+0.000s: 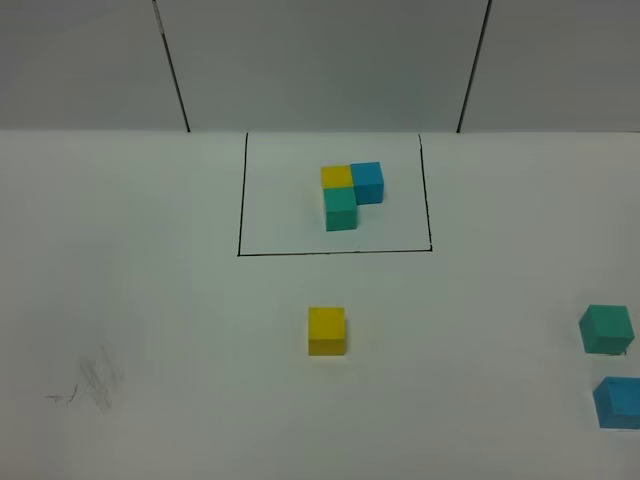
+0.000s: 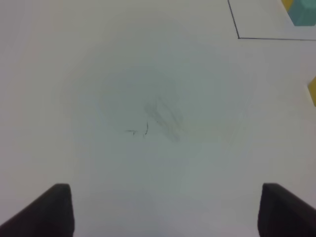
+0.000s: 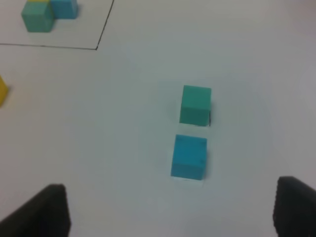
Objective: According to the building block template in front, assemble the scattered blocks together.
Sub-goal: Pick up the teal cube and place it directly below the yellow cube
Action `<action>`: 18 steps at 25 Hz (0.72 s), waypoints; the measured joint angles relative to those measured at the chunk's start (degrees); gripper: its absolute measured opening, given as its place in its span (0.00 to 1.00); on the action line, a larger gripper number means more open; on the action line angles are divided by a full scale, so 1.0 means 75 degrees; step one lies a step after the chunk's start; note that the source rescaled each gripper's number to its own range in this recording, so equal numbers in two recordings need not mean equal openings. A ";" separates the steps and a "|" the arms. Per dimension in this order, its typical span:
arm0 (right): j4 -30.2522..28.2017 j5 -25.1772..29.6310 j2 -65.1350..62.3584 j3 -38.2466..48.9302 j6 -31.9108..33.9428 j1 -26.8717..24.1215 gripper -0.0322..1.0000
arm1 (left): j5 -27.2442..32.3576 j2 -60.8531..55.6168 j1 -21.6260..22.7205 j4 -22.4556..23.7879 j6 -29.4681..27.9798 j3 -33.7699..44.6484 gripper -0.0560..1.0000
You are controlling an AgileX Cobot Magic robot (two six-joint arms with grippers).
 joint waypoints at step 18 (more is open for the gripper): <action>0.0382 -0.0587 0.0000 0.0117 0.0421 0.0000 0.83 | 0.0000 0.0000 0.0000 0.0000 0.0000 0.0000 0.67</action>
